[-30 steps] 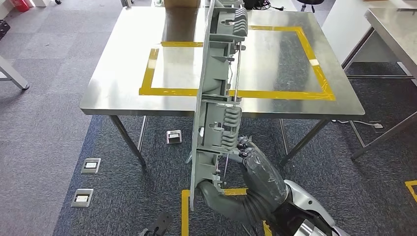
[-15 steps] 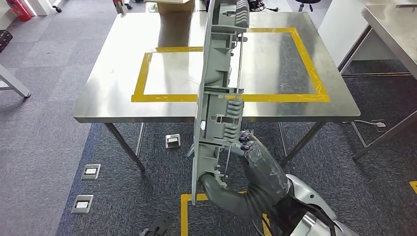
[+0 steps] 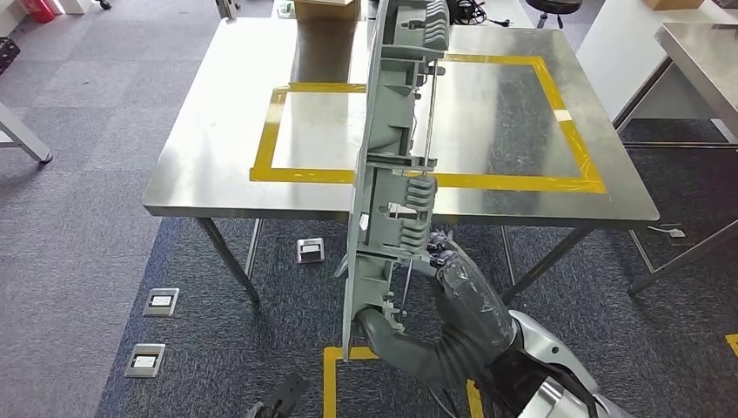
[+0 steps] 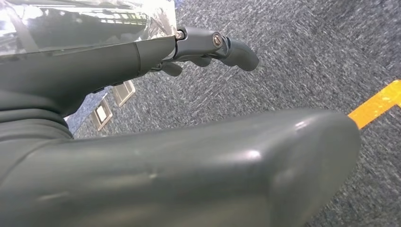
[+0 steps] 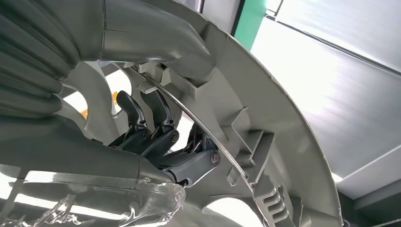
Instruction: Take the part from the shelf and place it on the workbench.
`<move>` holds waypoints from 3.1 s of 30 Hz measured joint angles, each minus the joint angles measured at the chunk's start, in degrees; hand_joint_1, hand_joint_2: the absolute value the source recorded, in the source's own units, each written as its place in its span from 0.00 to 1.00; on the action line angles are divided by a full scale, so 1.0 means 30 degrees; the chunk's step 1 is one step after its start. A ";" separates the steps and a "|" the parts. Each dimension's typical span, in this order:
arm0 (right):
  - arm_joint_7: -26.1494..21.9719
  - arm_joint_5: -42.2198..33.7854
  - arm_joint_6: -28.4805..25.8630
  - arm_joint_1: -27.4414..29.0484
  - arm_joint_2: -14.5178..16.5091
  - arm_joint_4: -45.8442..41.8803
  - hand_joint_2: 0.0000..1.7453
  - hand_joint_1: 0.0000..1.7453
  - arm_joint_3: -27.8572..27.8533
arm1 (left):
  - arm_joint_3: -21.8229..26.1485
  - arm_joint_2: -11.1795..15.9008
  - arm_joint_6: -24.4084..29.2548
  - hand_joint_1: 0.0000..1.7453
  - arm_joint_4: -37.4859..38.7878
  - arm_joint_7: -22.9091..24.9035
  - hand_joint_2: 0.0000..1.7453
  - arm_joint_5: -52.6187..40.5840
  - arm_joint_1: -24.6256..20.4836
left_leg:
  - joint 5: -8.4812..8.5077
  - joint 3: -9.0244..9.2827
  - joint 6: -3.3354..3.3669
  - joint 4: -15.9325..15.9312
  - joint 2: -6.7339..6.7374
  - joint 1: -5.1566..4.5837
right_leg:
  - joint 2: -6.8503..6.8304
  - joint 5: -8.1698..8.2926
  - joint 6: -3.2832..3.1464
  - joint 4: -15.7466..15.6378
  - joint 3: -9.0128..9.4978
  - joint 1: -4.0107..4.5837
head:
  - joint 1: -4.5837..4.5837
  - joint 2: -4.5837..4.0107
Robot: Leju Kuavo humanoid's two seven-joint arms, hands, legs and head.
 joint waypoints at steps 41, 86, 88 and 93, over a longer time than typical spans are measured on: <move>-0.0022 -0.0066 0.0000 0.0106 -0.0009 0.0000 1.00 1.00 -0.0080 | 0.0000 0.0047 0.0022 0.00 0.0000 0.0217 1.00 -0.0182 0.0006 | 0.0085 -0.0092 -0.0439 -0.0075 0.0051 -0.0058 | 0.0020 0.1478 -0.0319 -0.5248 0.2986 0.0168 | -0.0279 0.0000; -0.0018 -0.0300 0.0004 0.0259 -0.0038 0.0127 1.00 1.00 -0.0202 | 0.0000 0.0080 -0.0006 0.00 0.0000 0.0166 1.00 -0.0417 -0.0020 | 0.0368 -0.0283 -0.0122 -0.0276 0.0053 0.0098 | 0.0033 -0.0316 0.0230 -0.3109 0.2546 -0.0124 | -0.0372 0.0002; 0.0004 -0.0324 -0.0015 0.0267 -0.0057 0.0187 1.00 1.00 -0.0253 | 0.0000 0.0071 -0.0007 0.00 0.0000 0.0178 1.00 -0.0435 -0.0011 | 0.0270 -0.0237 0.0018 -0.0267 0.0057 0.0046 | 0.0028 -0.1042 0.0284 -0.0561 0.0938 -0.0129 | -0.0273 0.0004; 0.0086 -0.0410 -0.0037 0.0283 -0.0119 0.0344 1.00 1.00 -0.0362 | 0.0000 0.0025 -0.0027 0.00 -0.0005 0.0235 1.00 -0.0450 0.0020 | -0.0102 0.0246 0.0079 -0.0279 -0.0027 -0.0180 | 0.0027 0.1787 -0.0405 -0.3164 0.1242 0.0138 | -0.0218 0.0002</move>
